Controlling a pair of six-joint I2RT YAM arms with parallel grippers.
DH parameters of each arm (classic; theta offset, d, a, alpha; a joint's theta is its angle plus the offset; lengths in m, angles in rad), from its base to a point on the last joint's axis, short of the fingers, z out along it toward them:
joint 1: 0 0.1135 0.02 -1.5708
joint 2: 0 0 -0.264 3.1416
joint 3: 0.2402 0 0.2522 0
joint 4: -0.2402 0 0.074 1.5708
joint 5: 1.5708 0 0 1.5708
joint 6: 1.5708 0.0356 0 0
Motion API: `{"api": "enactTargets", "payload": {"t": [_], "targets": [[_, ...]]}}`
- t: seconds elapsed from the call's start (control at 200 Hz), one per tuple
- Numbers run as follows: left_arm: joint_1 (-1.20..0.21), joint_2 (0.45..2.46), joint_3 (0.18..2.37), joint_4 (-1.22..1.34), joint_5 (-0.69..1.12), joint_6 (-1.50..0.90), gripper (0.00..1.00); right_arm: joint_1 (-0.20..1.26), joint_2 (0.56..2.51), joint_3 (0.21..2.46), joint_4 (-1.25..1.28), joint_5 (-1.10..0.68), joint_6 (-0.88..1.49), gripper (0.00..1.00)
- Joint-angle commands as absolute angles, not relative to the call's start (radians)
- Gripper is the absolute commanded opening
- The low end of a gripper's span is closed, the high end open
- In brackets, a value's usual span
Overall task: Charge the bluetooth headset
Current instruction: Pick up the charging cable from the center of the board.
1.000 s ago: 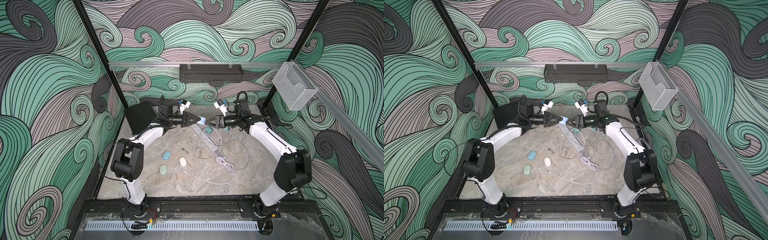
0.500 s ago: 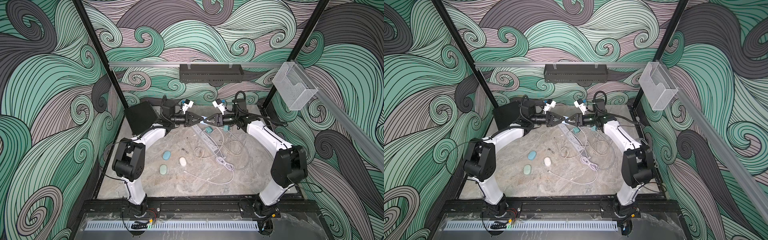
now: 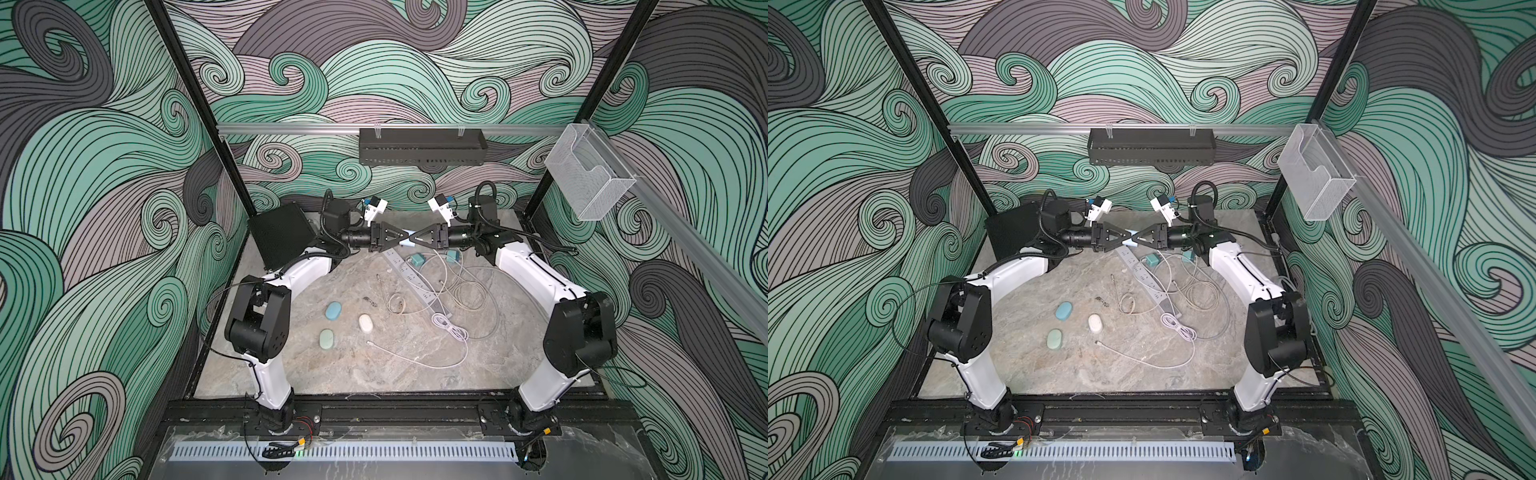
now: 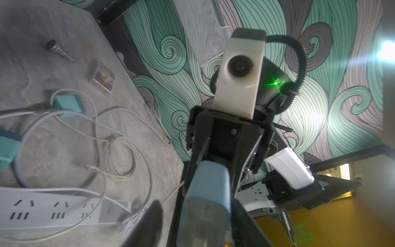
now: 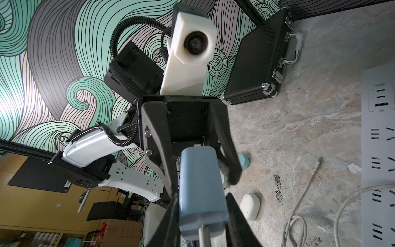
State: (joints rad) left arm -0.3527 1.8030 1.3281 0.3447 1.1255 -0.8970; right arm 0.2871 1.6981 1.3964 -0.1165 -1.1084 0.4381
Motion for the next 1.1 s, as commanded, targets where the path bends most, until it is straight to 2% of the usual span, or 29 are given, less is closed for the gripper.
{"api": "enactTargets", "payload": {"t": [0.0,0.17,0.3,0.49,0.771,1.096], "targets": [[-0.295,1.729,1.335,0.185,1.057,-0.814,0.63,0.273,1.656,1.403,-0.14,-1.038,0.386,0.02],[-0.238,1.585,1.354,-0.219,0.862,-0.526,0.67,0.268,1.661,1.483,-0.397,-0.776,0.252,0.0],[-0.237,1.506,1.327,-0.366,0.777,-0.405,0.67,0.285,1.687,1.548,-0.527,-0.618,0.194,0.0],[-0.239,1.394,1.228,-0.416,0.675,-0.331,0.67,0.358,1.757,1.677,-0.7,-0.416,0.112,0.0],[-0.257,1.354,1.176,-0.527,0.533,-0.232,0.66,0.475,1.968,1.992,-0.999,-0.154,0.02,0.0],[-0.288,1.348,1.154,-0.532,0.533,-0.209,0.66,0.517,2.316,2.442,-1.273,-0.059,-0.098,0.0]]}}
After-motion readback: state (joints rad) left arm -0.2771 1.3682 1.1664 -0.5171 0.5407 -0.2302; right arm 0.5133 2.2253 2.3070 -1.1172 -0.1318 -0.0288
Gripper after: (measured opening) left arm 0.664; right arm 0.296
